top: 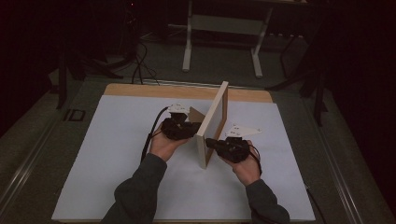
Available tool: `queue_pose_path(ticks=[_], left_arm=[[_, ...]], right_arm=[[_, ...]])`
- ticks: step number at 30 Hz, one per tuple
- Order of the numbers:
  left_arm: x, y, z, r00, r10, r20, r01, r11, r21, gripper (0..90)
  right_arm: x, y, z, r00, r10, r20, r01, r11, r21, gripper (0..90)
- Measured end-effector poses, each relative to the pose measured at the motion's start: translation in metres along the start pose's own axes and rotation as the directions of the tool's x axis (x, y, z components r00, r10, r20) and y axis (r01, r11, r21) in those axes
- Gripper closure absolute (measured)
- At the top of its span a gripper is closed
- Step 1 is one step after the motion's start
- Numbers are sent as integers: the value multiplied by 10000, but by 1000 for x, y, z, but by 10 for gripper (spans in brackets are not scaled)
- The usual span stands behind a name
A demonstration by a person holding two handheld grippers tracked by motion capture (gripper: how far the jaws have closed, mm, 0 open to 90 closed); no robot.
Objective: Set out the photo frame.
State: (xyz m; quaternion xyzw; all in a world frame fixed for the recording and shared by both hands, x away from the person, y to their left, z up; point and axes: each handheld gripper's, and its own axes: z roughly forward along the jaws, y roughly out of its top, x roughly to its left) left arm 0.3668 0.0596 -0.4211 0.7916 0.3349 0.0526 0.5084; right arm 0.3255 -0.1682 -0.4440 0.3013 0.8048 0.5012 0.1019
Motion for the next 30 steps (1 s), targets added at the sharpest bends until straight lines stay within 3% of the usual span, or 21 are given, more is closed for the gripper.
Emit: queue_pose_path(ticks=[6,16,30], left_arm=[[5,-3,-3,9992,-393,21,393,9992,-43,787],[15,-7,-8,9973,-719,-120,720,9974,48,773],[19,-9,-13,9961,-836,-269,836,9965,-15,677]], right_arm=[[-1,-1,-2,10000,-31,14,31,10000,14,873],[0,-2,-1,10000,-60,-9,60,10000,74,866],[-2,-4,-2,10000,-80,12,79,9999,107,838]])
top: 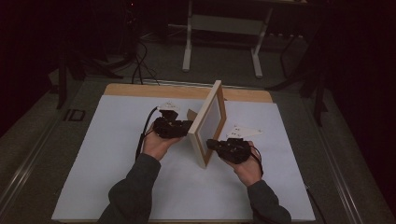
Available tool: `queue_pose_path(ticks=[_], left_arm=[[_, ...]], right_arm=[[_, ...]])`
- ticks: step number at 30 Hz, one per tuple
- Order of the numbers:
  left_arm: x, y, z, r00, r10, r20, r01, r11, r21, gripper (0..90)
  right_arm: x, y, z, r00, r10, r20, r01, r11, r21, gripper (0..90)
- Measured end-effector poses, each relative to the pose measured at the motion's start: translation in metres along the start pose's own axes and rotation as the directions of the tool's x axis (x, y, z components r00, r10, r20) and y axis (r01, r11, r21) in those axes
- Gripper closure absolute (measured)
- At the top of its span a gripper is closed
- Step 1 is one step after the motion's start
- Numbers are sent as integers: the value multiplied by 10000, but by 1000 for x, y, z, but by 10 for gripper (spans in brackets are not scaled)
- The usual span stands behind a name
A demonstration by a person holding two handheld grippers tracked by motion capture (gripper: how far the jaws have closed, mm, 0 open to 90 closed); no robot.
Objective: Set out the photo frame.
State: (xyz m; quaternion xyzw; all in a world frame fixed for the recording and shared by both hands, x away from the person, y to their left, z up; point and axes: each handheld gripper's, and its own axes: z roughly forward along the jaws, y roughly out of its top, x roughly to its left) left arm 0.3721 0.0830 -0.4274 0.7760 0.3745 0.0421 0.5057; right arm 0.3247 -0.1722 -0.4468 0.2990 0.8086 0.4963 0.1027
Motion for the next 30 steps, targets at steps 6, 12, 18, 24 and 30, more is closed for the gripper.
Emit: queue_pose_path(ticks=[6,12,18,24,30], left_arm=[[4,1,-6,9997,-164,-153,161,9998,-155,619],[5,1,-14,9989,-358,-310,348,9989,-313,579],[3,4,-22,9973,-588,-434,557,9961,-688,517],[2,6,-29,9942,-860,-652,784,9907,-1113,438],[0,7,-35,9940,-912,-602,827,9880,-1304,382]], right_arm=[[-2,-2,-2,9999,60,132,-60,10000,-5,785],[-5,-4,-2,9996,156,253,-157,9999,4,721],[-7,-6,-2,9994,251,241,-252,9997,17,684],[-8,-8,-2,9994,279,215,-282,9996,93,667],[-9,-10,-1,9993,326,208,-329,9994,128,662]])
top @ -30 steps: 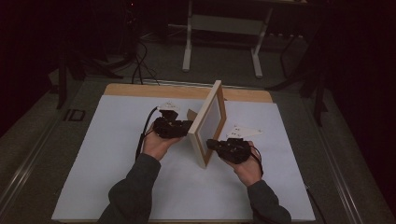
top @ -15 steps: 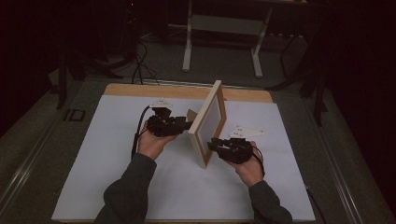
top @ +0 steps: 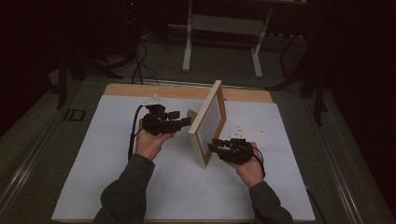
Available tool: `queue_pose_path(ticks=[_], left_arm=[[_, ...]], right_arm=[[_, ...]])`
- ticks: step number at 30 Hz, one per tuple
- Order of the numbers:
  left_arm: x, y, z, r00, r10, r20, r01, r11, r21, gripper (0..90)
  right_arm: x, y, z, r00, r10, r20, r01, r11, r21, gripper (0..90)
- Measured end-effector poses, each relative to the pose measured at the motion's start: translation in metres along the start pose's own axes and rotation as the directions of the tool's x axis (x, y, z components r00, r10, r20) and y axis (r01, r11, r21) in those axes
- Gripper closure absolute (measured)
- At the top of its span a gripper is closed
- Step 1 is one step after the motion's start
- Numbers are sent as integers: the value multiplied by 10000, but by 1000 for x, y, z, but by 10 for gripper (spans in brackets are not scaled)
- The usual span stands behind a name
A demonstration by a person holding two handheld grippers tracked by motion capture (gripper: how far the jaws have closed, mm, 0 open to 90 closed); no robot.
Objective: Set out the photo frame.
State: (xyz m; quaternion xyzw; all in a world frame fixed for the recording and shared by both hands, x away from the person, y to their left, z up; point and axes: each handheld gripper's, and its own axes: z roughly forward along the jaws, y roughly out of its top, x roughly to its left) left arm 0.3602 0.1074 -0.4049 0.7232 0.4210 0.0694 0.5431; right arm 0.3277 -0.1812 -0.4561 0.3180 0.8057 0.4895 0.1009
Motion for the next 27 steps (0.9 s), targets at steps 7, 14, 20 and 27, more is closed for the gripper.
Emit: queue_pose_path(ticks=[7,14,20,27], left_arm=[[-7,1,-8,9991,37,421,-24,9995,-315,340],[-18,0,-11,9979,417,492,-399,9985,-379,286],[-27,-2,-10,9954,761,577,-743,9967,-323,275],[-33,-8,-1,9936,1046,429,-1046,9945,-17,291]], right_arm=[[-2,-2,-1,10000,48,28,-49,10000,12,660],[-2,-2,-1,10000,48,44,-48,10000,13,658],[-3,-4,-2,9999,108,76,-108,9999,13,657],[-5,-5,-3,9998,158,117,-158,9999,6,656]])
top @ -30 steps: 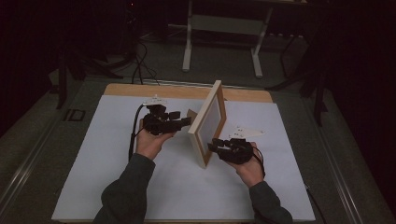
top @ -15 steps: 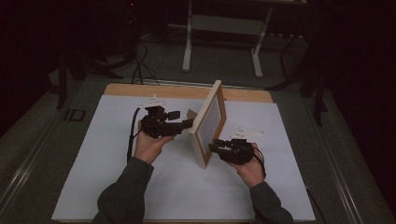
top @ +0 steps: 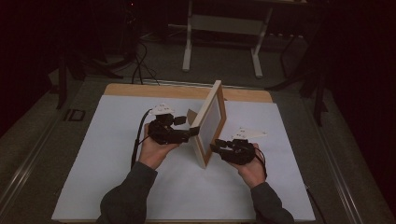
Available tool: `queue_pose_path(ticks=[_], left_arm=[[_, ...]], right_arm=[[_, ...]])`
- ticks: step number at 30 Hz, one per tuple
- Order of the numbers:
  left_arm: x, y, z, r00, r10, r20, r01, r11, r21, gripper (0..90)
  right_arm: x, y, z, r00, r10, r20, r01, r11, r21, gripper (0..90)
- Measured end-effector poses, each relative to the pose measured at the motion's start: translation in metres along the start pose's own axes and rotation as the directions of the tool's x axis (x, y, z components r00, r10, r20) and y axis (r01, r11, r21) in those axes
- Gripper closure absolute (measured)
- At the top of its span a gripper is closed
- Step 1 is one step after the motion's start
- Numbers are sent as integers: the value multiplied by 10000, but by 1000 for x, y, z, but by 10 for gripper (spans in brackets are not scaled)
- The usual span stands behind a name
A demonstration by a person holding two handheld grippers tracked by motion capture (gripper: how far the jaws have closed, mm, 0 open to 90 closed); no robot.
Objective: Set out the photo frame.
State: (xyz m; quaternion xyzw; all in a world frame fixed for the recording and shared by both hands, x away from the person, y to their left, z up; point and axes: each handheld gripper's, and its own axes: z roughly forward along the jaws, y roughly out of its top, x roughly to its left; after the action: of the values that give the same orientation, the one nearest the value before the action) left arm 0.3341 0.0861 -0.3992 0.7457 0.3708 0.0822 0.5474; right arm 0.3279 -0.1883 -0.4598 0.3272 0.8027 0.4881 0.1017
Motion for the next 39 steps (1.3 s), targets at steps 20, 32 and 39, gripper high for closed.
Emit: queue_pose_path(ticks=[20,32,39], left_arm=[[-17,-10,28,9939,336,-1050,-258,9969,749,427],[-22,-11,30,9910,335,-1294,-259,9979,600,548],[-24,-11,31,9877,327,-1532,-226,9974,678,583]], right_arm=[[-7,-3,-6,9998,57,190,-57,10000,8,656],[-9,-5,-6,9996,119,240,-120,9999,34,656],[-10,-6,-7,9995,184,249,-185,9998,17,656]])
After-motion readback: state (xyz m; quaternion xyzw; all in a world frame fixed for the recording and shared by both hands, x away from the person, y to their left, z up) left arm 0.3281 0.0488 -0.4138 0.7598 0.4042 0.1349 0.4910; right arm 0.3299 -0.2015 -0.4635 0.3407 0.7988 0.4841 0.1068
